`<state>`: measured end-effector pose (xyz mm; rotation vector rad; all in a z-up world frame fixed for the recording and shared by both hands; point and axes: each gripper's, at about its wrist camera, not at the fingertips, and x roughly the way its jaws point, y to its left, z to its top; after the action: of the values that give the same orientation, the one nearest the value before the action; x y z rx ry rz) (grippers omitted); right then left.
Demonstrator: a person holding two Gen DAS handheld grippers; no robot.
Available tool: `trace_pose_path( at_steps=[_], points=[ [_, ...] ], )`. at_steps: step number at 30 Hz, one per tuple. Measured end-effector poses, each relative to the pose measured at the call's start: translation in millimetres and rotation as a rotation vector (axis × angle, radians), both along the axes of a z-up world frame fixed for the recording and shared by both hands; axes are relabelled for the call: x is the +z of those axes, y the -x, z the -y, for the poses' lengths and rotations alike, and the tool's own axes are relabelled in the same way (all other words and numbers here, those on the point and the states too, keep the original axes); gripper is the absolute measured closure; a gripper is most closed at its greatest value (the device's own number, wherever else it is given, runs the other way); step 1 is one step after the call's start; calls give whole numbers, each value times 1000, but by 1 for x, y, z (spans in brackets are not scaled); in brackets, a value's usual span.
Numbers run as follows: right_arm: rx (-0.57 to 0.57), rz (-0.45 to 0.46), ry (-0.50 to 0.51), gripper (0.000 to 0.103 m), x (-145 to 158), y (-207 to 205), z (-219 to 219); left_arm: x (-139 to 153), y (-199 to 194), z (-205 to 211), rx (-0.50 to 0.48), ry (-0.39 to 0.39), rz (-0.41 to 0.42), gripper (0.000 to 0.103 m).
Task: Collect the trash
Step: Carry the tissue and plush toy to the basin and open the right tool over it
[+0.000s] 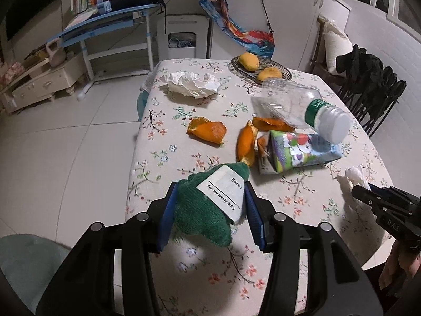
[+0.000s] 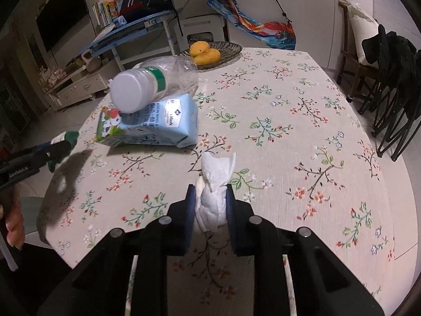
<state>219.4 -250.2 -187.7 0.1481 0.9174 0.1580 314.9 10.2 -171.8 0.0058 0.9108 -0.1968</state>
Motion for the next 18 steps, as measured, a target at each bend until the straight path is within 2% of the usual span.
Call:
trace_pose_path(
  at_steps=[18],
  points=[
    [27,26,-80,80,9,38,-12,-2,46,8,-6,56,6,56]
  ],
)
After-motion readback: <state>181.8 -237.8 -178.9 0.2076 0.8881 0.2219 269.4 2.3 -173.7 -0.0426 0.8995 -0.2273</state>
